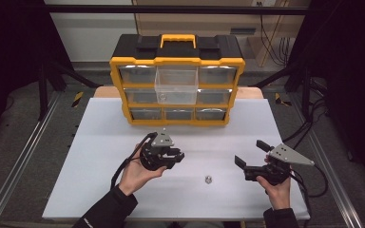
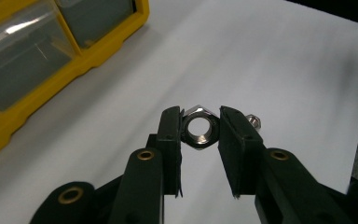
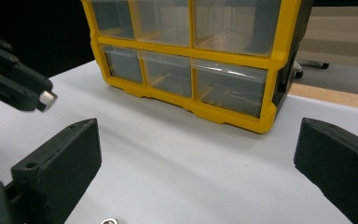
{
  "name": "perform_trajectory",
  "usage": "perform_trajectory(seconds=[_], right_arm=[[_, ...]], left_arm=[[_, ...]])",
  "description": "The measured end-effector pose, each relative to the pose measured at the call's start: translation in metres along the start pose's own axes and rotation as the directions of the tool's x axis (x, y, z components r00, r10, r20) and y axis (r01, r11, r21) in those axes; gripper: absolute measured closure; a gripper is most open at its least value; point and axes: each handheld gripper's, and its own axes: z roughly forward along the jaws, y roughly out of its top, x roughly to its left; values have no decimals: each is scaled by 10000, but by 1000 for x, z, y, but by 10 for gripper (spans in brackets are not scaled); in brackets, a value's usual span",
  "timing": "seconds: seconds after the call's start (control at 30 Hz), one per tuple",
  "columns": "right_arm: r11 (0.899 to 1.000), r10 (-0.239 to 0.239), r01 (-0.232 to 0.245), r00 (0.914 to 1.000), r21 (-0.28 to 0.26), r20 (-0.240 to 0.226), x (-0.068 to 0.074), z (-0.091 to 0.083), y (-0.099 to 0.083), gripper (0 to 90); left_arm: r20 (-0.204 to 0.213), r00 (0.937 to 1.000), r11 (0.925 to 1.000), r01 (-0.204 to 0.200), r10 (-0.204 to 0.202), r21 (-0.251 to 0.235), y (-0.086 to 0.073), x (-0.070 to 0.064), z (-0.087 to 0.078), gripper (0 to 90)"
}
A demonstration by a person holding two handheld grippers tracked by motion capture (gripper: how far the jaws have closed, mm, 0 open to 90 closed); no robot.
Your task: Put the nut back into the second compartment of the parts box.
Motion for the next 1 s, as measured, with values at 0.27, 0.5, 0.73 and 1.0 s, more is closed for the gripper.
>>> perform_trajectory(seconds=[0.27, 0.5, 0.73, 1.0], right_arm=[[10000, -12, 12, 10000, 23, 20, 0, 0, 0, 10], [10000, -14, 14, 10000, 18, 24, 0, 0, 0, 9], [10000, -34, 34, 10000, 4, 4, 0, 0, 0, 9], [10000, -74, 74, 10000, 6, 21, 0, 0, 0, 9]], left_arm=[[-276, 9996, 9996, -3, -5, -288, 10, 7, -17, 693], [-217, 9997, 9991, 138, -147, -411, 17, 13, -23, 693], [-248, 9996, 9986, 129, -142, -508, 25, 15, -29, 693], [-434, 9990, 9982, 60, -86, -589, 37, 20, -40, 693]])
